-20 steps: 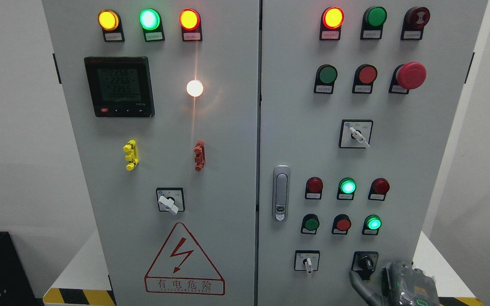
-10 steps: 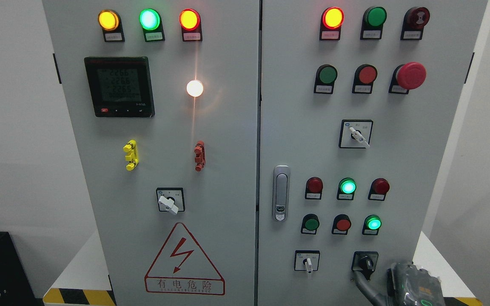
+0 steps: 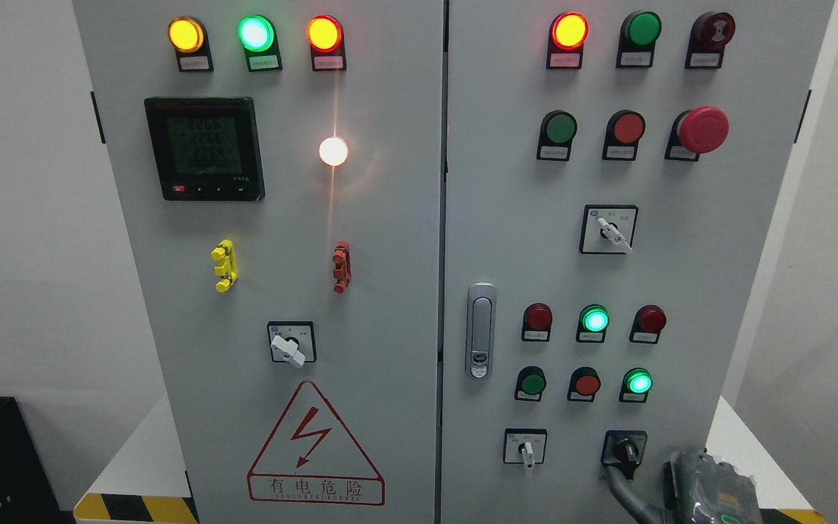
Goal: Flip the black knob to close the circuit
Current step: 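Raise the right hand up to the black rotary knob near the bottom, then grip the black knob with the right hand and twist it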
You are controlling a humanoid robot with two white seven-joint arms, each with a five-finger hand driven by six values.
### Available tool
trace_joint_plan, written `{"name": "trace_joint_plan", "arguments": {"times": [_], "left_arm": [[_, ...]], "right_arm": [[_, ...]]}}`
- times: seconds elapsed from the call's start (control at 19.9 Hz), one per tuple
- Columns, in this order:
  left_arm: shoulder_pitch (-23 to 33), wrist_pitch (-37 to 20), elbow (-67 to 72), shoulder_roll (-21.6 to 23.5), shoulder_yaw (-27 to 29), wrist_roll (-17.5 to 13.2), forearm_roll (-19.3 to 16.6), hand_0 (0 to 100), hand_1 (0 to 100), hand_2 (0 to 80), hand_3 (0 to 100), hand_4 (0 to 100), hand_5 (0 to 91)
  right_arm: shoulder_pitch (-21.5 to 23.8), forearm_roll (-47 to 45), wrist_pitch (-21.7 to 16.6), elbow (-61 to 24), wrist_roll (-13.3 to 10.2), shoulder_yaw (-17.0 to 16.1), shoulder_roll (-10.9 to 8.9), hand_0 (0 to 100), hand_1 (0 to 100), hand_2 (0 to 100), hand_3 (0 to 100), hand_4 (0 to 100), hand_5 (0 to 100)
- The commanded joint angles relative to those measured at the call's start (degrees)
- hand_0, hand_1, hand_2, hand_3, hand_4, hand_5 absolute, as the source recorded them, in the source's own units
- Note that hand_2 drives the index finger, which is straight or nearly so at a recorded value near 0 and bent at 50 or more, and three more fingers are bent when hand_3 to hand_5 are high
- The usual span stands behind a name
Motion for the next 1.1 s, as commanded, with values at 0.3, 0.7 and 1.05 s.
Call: {"name": "trace_joint_plan", "arguments": {"times": [0.3, 0.7, 1.05], "left_arm": [[0.4, 0.0, 0.0, -0.1, 0.0, 0.0, 0.0, 12, 56, 0.0, 0, 0, 0.0], [0.4, 0.0, 0.0, 0.0, 0.0, 0.0, 0.0, 12, 56, 0.0, 0, 0, 0.0], [0.4, 0.0, 0.0, 0.0, 0.0, 0.0, 0.0, 12, 56, 0.0, 0, 0, 0.0]], "right_arm": [[0.0, -0.2, 0.0, 0.0, 0.0, -2.3, -0.12, 0, 0, 91, 100, 91, 93], [-0.1, -0.3, -0.3, 0.0, 0.0, -2.8, -0.04, 0, 0, 90, 100, 91, 93], [-0.1, -0.4, -0.4, -0.1, 0.1, -3.8, -0.12, 0, 0, 90, 100, 91, 93]]}}
